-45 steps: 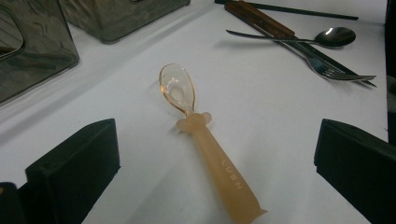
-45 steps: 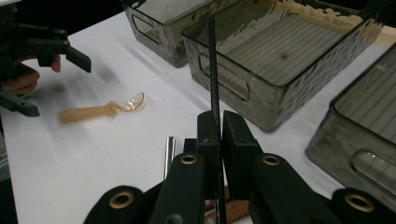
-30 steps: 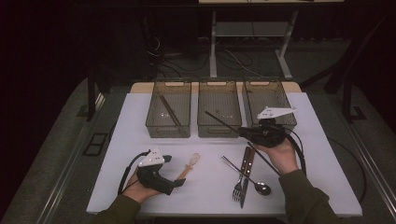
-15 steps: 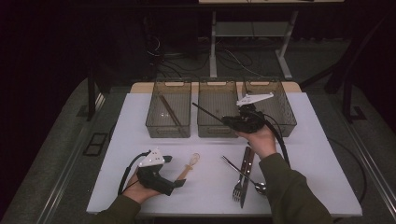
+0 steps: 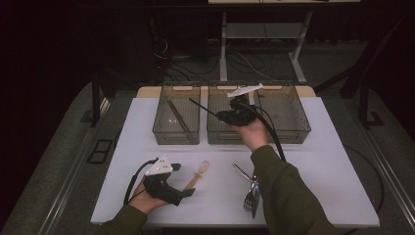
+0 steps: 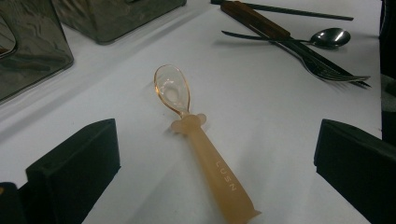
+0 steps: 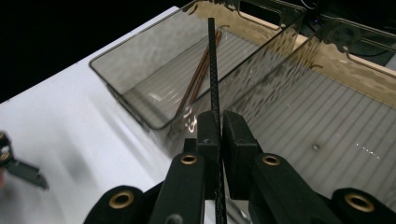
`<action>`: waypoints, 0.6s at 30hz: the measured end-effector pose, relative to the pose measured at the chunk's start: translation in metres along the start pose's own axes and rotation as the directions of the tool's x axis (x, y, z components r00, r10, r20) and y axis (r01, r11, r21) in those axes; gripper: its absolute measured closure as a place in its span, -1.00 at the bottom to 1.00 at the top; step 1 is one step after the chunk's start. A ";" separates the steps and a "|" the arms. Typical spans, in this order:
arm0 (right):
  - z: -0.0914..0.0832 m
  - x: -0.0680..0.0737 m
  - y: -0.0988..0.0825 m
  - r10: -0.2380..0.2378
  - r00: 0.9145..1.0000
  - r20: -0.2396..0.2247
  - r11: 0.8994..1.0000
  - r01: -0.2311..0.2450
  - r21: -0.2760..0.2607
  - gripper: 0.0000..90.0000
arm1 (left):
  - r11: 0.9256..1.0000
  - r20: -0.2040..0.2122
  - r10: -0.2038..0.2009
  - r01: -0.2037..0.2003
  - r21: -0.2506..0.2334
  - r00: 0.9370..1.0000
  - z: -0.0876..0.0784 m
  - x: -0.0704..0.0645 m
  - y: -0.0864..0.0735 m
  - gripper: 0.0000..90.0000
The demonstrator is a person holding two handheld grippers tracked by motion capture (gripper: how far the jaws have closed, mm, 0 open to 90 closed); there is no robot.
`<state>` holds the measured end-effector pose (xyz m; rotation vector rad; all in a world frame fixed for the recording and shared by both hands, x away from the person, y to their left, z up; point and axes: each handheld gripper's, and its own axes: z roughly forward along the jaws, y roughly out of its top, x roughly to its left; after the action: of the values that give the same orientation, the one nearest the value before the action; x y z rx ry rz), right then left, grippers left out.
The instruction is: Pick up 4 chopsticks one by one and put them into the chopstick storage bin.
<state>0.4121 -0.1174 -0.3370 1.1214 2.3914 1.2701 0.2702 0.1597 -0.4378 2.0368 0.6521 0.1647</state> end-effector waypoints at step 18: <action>0.070 0.013 0.034 0.013 0.998 0.054 0.999 -0.015 0.036 0.90 | 1.000 -0.008 0.011 -0.011 0.007 1.000 0.000 0.000 0.000 -1.00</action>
<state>0.4561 -0.0531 -0.3508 1.1693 2.3804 1.1902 0.2701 0.1590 -0.4377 2.0473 0.6468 0.1771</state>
